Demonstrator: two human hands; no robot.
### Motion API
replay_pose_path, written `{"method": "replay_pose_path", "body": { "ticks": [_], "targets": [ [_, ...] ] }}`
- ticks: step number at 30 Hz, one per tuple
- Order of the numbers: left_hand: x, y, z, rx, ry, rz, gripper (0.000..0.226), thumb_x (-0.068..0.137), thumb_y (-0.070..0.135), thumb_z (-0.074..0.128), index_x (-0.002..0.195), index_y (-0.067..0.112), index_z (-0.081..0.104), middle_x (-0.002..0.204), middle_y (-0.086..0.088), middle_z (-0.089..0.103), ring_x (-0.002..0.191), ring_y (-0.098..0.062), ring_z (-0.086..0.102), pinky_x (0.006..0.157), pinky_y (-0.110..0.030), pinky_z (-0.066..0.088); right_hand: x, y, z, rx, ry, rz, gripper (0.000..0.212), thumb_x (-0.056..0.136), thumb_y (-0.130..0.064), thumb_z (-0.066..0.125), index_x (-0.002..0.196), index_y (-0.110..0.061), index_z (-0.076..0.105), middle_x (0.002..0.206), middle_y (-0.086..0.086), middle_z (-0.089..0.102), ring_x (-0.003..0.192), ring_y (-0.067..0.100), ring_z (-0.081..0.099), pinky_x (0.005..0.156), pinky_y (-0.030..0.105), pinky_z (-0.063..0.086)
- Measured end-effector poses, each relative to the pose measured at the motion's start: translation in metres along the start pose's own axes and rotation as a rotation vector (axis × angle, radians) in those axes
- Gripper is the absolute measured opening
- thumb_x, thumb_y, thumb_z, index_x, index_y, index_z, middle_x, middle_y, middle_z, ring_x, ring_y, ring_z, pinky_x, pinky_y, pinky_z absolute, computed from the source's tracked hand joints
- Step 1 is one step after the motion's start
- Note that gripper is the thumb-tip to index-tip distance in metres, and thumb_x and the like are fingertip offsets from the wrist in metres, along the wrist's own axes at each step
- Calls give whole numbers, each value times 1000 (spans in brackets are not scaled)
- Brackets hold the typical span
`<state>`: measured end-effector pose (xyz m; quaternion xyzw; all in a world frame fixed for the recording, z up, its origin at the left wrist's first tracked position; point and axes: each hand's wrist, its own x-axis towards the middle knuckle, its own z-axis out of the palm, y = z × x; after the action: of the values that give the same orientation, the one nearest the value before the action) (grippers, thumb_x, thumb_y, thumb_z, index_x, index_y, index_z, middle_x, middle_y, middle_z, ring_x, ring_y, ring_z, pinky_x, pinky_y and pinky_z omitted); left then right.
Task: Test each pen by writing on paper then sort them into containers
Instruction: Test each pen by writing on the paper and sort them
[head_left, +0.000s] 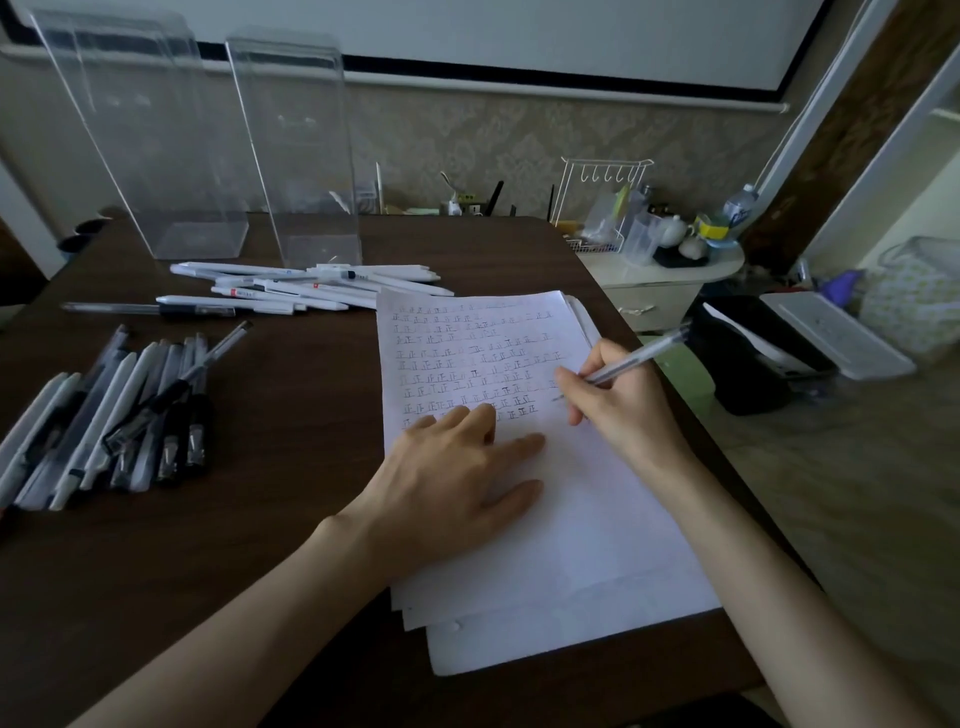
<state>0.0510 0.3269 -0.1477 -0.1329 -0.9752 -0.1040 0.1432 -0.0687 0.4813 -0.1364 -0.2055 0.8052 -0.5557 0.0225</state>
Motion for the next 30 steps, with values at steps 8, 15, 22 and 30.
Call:
{"method": "replay_pose_path", "body": {
  "ticks": [8,15,22,30],
  "targets": [
    [3,6,2,7,28,-23,49,86,50,32,119,25,59,83,-1,48,69,-20,53,56,-29,40,5,5,5,-27,-4,-76,36,88,-7,60,60,-11,37,45,4,54,42,3,46,50,15,36],
    [4,9,3,1,27,-52,48,85,49,32,117,24,59,82,-1,48,70,-21,52,58,-30,41,9,12,9,-28,-26,-98,35,90,-9,58,63,-9,36,49,11,54,45,8,49,54,26,41],
    [5,12,3,-11,37,-87,50,83,48,34,116,23,61,78,-3,49,67,-22,52,56,-30,41,7,9,9,-76,-2,-120,34,88,-3,57,63,-7,34,53,19,46,42,4,45,49,18,39],
    [5,12,3,-31,23,-94,50,84,48,33,117,23,61,79,-3,49,68,-23,52,57,-30,38,6,6,10,-67,11,-128,34,87,2,55,62,-6,34,55,23,42,40,3,42,47,17,36]
  ]
}}
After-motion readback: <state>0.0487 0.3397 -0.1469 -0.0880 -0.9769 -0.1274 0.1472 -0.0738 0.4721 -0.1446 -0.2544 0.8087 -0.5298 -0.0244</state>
